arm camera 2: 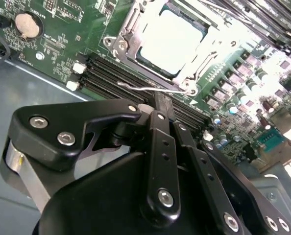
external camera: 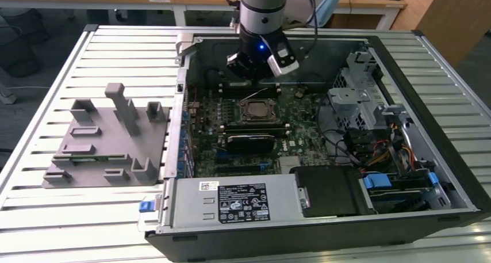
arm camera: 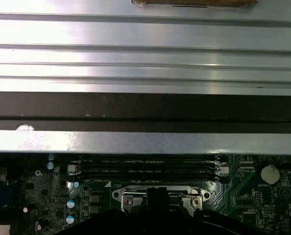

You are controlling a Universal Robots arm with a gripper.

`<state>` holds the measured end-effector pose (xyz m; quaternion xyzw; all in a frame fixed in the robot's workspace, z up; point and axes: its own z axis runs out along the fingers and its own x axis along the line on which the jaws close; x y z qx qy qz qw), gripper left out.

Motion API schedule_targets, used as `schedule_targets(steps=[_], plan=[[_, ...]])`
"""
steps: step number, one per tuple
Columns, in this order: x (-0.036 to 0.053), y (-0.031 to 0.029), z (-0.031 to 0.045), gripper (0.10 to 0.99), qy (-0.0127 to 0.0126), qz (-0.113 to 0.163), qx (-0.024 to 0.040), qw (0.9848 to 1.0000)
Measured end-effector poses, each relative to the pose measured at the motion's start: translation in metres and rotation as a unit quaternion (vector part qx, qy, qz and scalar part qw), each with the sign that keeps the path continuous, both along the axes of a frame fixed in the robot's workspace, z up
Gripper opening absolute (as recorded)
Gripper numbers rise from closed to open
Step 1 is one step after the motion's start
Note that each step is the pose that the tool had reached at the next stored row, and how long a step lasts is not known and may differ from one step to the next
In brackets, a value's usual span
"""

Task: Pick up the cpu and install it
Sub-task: 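Install the first cpu locking lever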

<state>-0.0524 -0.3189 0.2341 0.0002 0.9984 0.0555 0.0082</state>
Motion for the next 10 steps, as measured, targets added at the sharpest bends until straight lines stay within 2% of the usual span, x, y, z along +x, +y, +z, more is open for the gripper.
schedule_targets(steps=[5, 10], plan=[[0.0022, 0.0, -0.004, 0.106, -0.0001, 0.013, 0.0, 0.9999], [0.0062, 0.0007, -0.0056, 0.106, 0.0, 0.014, -0.0001, 0.9999]])
